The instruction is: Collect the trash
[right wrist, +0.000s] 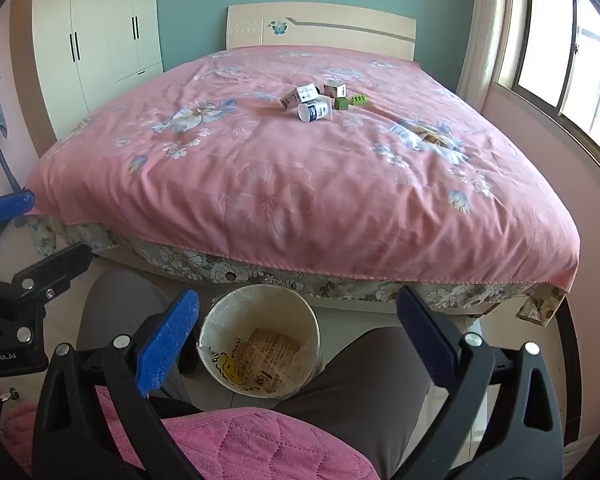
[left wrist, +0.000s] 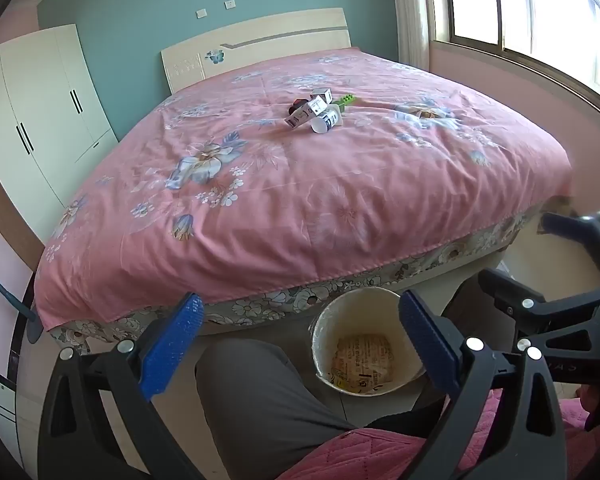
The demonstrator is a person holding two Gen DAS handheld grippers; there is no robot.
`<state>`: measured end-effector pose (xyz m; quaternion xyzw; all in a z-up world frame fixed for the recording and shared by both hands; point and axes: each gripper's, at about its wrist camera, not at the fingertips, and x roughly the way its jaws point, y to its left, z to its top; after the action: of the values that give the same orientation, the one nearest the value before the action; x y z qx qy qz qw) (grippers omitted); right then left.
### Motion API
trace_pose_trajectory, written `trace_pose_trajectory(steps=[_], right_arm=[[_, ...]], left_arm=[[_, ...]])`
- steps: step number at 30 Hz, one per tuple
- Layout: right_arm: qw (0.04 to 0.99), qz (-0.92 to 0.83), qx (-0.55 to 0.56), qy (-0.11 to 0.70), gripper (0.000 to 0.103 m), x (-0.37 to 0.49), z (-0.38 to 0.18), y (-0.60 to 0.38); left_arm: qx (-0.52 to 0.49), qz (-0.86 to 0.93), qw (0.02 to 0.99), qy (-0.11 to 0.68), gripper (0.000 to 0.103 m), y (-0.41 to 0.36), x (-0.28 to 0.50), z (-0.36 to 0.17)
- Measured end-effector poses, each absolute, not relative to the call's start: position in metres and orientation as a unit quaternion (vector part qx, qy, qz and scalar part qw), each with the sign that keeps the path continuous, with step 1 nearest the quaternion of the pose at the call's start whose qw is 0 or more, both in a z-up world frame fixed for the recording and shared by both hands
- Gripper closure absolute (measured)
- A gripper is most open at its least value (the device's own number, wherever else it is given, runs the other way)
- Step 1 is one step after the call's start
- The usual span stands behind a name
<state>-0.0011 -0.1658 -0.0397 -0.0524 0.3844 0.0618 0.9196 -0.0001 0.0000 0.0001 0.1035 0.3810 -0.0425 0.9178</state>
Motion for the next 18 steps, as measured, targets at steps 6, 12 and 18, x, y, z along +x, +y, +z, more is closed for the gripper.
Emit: trace_pose_trajectory(steps=[6,12,18], right_arm=[[0.921,0.061,-0.054,0.382,0.006,-0.0009,-0.0379,-0.1661],[0.921,0.061,-0.054,0.382,0.006,-0.0008,-0.0372,-0.1665],[0.921,0.061,-0.054,0.381,0.006,-0.0009,-0.0374,-0.1666]], left_arm=[[0.105,-0.041,0.919,0.379,0.003,-0.0001,-0.0002,0.0002],[0.105,-0.042,0.919,0.377,0.003,-0.0005,-0.0003,0.0003],[0.105,-0.042,0.920,0.376,0.003,-0.0013,-0.0001,0.0001]])
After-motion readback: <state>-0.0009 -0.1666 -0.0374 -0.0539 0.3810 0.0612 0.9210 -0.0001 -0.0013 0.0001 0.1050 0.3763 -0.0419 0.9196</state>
